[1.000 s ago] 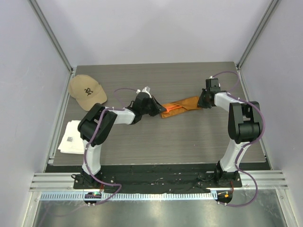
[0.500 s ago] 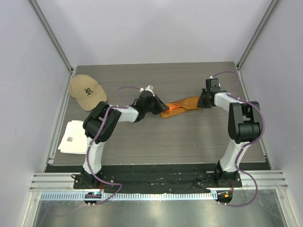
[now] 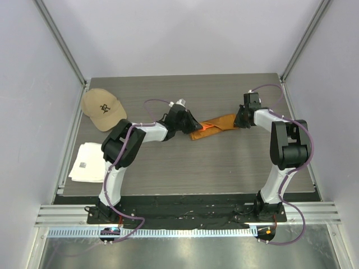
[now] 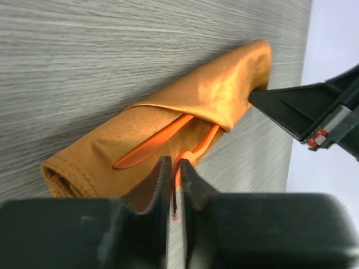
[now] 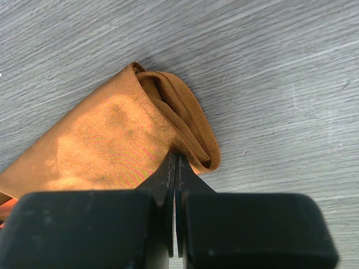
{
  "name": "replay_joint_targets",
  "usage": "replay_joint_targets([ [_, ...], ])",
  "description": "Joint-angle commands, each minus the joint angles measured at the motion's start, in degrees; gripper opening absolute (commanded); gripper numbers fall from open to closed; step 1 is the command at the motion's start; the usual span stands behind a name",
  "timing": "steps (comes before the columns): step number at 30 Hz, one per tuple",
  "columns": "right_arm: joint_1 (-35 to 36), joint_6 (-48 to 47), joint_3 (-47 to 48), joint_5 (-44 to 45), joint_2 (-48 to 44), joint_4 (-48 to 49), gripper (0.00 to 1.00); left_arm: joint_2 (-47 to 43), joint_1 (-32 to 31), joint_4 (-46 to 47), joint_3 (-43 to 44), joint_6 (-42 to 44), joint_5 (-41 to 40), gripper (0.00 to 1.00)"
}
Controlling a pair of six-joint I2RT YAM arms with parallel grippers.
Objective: Fold the napkin into a case and place the utensils inside
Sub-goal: Insert the fork into the folded napkin, then reset both arms
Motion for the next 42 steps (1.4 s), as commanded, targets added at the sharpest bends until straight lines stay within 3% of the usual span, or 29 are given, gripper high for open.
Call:
replay_joint_targets([
  [1,-0.19,-0.41,1.72,0.65,0.42,0.79,0.01,-1.36,-0.4,-6.03,2.86,3.64,-2.98,0.29],
  [3,-0.1,-0.41,1.72,0.74,0.51,0.7,0.01,-2.07,-0.49,-7.45,3.12,4.43,-4.29,0.39],
  [6,-0.1,-0.41,1.64,0.74,0.51,0.79,0.01,-3.65,-0.58,-9.55,3.3,6.28,-5.27,0.62],
  [19,1.12,-1.55,3.48,3.98,-4.75,-1.14,0.01,-27.54,-1.37,-35.48,-0.82,16.21,-14.67,0.8],
  [22,3.23,-2.16,6.2,7.23,-7.48,-3.33,0.18,-35.18,-2.59,-37.06,-5.99,17.53,-15.2,0.86],
  [23,3.93,-2.17,7.25,7.85,-8.01,-5.17,0.34,-38.6,-3.12,-37.33,-7.32,17.79,-15.81,0.87],
  [24,5.16,-2.6,9.26,8.73,-8.62,-6.23,0.42,-40.63,-3.74,-38.38,-8.55,17.62,-17.12,0.89],
  [26,6.66,-2.96,10.68,9.52,-10.99,-9.47,0.55,-44.24,-6.02,-40.06,-12.33,17.53,-20.03,0.9],
  [29,9.91,-2.61,9.56,10.15,-17.05,-12.47,0.65,-52.93,-10.32,-38.84,-17.96,15.69,-21.96,0.93],
  [31,14.28,-0.95,4.47,9.44,-21.52,-11.87,0.92,-60.49,-15.94,-35.77,-23.73,13.24,-25.63,0.96],
  [32,16.4,-0.33,2.45,10.05,-26.25,-11.0,0.99,-62.69,-17.61,-32.27,-25.86,12.18,-26.01,1.0],
  [36,22.74,6.43,-14.22,5.58,-39.37,-3.61,1.0,-71.57,-22.71,-21.71,-38.58,5.24,-26.53,1.0],
  [42,26.17,11.63,-27.42,1.19,-51.22,-2.38,1.0,-81.07,-25.71,-9.06,-49.6,0.04,-30.22,1.0],
])
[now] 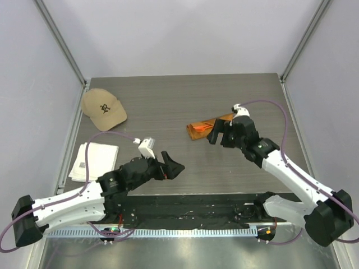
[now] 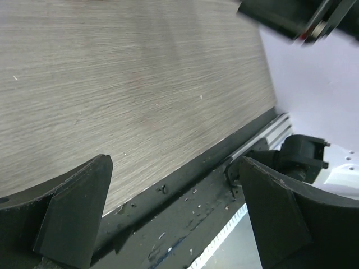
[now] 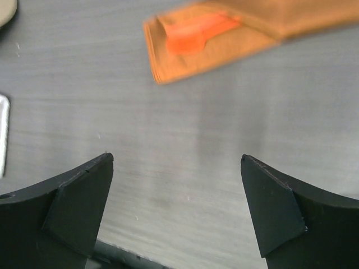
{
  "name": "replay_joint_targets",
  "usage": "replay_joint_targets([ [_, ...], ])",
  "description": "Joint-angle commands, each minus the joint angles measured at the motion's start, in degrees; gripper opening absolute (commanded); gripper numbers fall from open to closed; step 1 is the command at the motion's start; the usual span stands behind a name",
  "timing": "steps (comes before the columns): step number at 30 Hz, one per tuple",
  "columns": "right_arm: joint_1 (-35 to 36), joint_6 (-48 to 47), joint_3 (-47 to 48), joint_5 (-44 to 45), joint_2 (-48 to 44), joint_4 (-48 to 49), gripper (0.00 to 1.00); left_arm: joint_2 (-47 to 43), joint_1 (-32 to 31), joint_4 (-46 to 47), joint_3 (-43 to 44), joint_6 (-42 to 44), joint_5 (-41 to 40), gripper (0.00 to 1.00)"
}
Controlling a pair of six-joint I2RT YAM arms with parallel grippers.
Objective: Fold the napkin into a case and place the utensils inside
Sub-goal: Reset both arms
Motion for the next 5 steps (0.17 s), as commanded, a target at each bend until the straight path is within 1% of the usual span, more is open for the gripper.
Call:
replay_joint_targets([
  [1,0.65,5.6,-9.46,-5.92,-8.14,5.98,1.0,-4.75,-1.72,14.28,-6.48,-5.29,-5.92,1.0],
  [2,0.65,6.3,-11.48,-9.86,-10.17,8.27,1.0,-6.24,-2.15,15.42,-7.54,-4.94,-6.71,1.0],
  [3,0.65,7.43,-14.72,-11.2,-14.36,9.95,1.0,-7.04,-2.77,17.43,-8.86,-4.07,-7.5,1.0],
  [4,0.73,8.14,-15.53,-11.91,-16.15,11.45,0.99,-7.92,-3.12,18.24,-9.22,-3.63,-7.86,1.0],
  [5,0.73,8.93,-16.06,-12.7,-18.6,11.64,1.0,-9.67,-3.3,20.42,-9.57,-1.27,-7.34,1.0],
])
